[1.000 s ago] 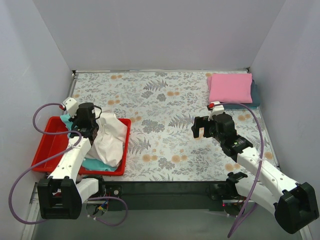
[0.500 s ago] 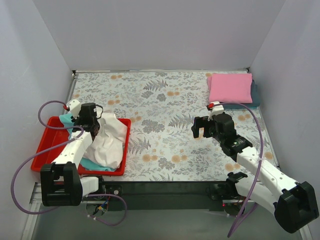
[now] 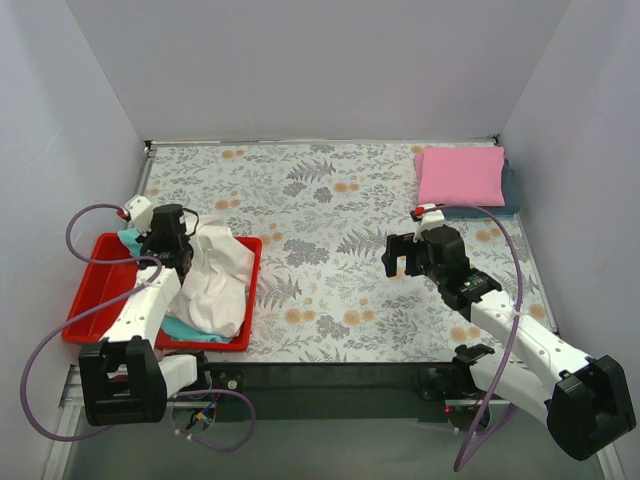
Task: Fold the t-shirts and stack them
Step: Grab the tshirt from the pile, then move the tshirt to the center of the board
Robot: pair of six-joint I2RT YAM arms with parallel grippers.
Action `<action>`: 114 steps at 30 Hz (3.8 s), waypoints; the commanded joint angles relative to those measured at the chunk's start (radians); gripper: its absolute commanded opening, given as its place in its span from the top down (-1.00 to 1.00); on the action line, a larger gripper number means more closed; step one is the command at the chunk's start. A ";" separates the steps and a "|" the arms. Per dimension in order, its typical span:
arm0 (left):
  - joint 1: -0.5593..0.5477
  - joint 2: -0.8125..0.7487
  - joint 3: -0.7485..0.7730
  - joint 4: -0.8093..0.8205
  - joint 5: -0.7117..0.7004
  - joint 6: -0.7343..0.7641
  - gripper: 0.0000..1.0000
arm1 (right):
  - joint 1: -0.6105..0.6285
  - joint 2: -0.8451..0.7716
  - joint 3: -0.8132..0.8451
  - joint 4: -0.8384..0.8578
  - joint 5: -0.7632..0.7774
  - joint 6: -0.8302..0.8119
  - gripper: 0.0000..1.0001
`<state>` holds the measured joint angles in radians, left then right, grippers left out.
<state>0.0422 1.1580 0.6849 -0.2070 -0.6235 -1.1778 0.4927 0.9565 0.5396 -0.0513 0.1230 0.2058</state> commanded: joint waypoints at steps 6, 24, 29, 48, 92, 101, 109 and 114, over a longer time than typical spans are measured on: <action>-0.046 -0.080 0.318 0.047 0.317 0.075 1.00 | -0.002 -0.010 0.000 0.034 -0.003 -0.011 -0.91; -0.505 0.158 0.777 0.334 1.202 0.064 1.00 | -0.002 -0.107 0.010 -0.022 0.173 -0.017 -0.92; -0.548 0.253 0.866 0.409 1.288 0.023 1.00 | -0.003 -0.163 0.019 -0.050 0.245 -0.016 -0.94; -0.610 0.519 0.753 0.326 1.162 0.129 -0.75 | -0.003 -0.184 0.057 -0.059 0.204 0.011 -0.91; -0.601 -0.225 0.059 0.004 0.136 0.018 -0.89 | 0.294 0.980 0.608 -0.091 0.245 -0.060 0.97; -0.643 -0.138 0.076 0.015 0.188 0.098 -0.89 | 0.147 0.659 0.527 -0.162 0.311 -0.077 0.97; -0.708 -0.026 0.103 0.018 0.238 0.165 -0.89 | 0.142 0.622 0.493 -0.163 0.225 -0.059 0.97; -0.731 0.078 0.139 -0.092 0.153 0.123 -0.79 | 0.142 0.625 0.484 -0.162 0.181 -0.042 0.97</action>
<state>-0.6735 1.2114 0.7780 -0.2260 -0.4099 -1.0477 0.6327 1.5841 1.0294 -0.2169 0.3401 0.1410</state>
